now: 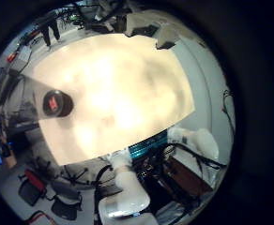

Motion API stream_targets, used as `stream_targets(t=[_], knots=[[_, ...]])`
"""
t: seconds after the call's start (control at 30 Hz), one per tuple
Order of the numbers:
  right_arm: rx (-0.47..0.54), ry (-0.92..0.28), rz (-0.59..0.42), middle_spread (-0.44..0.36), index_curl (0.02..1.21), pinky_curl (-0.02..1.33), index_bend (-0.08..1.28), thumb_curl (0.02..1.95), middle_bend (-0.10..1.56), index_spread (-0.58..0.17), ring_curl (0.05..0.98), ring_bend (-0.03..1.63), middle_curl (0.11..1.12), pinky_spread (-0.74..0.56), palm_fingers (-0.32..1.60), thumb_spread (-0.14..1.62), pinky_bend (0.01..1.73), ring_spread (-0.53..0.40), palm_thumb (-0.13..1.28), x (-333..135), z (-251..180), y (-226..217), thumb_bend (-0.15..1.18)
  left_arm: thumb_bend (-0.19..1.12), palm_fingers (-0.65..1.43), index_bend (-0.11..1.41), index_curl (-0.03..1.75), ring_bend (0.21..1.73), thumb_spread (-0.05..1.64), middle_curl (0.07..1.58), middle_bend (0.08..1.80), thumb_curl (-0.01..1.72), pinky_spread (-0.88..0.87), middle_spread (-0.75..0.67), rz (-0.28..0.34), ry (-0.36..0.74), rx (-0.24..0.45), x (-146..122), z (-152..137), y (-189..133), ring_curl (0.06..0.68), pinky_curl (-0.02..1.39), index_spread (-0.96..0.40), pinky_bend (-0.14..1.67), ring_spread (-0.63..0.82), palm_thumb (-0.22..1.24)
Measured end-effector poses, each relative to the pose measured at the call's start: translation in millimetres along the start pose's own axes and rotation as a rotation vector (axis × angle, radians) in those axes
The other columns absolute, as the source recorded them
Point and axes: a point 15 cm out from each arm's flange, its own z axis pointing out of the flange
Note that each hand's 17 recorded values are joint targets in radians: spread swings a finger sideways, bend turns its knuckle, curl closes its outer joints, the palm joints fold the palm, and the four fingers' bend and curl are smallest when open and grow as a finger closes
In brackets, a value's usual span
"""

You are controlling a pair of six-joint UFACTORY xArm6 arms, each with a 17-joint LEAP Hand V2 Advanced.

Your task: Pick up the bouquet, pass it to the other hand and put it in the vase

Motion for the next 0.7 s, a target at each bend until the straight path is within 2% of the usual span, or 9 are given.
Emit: stream_targets(t=[0.1,0.2,0.33,0.53,0.7], knots=[[-0.009,-0.175,0.049,-0.105,0.87,0.59,1.17,1.02,1.39,-0.226,0.639,1.48,0.73,-0.2,1.16,0.85,1.39,-0.173,1.17,-4,11,14,0.02,-0.03,0.17,0.16,0.29,0.62,1.12,0.36,0.27,0.27,0.48,0.28,0.047,0.158,0.09,31,-15,-21,0.201,0.31,0.09,0.28,0.48,0.15],[-0.012,-0.27,0.116,-0.105,0.87,0.6,1.17,1.04,1.39,-0.224,0.642,1.49,0.73,-0.2,1.16,0.85,1.39,-0.173,1.17,8,24,31,0.01,-0.03,0.16,0.15,0.29,0.62,1.09,0.36,0.26,0.28,0.47,0.3,0.095,0.324,0.173,65,-33,-40,0.2,0.31,0.1,0.29,0.48,0.14],[-0.064,-0.324,0.059,-0.105,0.86,0.62,1.18,1.06,1.39,-0.221,0.644,1.49,0.72,-0.2,1.15,0.85,1.37,-0.173,1.17,-12,48,58,0.01,-0.03,0.15,0.15,0.29,0.62,1.06,0.36,0.26,0.28,0.48,0.32,0.116,0.484,0.265,91,-60,-59,0.198,0.32,0.12,0.29,0.49,0.14],[-0.17,-0.402,0.024,-0.104,0.86,0.65,1.18,1.09,1.4,-0.214,0.647,1.49,0.72,-0.19,1.15,0.86,1.36,-0.173,1.17,-26,83,88,0.0,-0.02,0.14,0.15,0.29,0.62,1.01,0.36,0.26,0.29,0.48,0.34,0.13,0.6,0.291,102,-68,-66,0.195,0.32,0.13,0.3,0.49,0.14],[-0.254,-0.403,-0.003,-0.104,0.85,0.68,1.19,1.11,1.4,-0.21,0.649,1.49,0.72,-0.19,1.15,0.86,1.34,-0.174,1.16,-21,105,110,0.0,-0.02,0.13,0.16,0.29,0.62,0.98,0.36,0.26,0.3,0.48,0.35,0.15,0.63,0.243,113,-55,-69,0.192,0.32,0.14,0.29,0.5,0.17]])
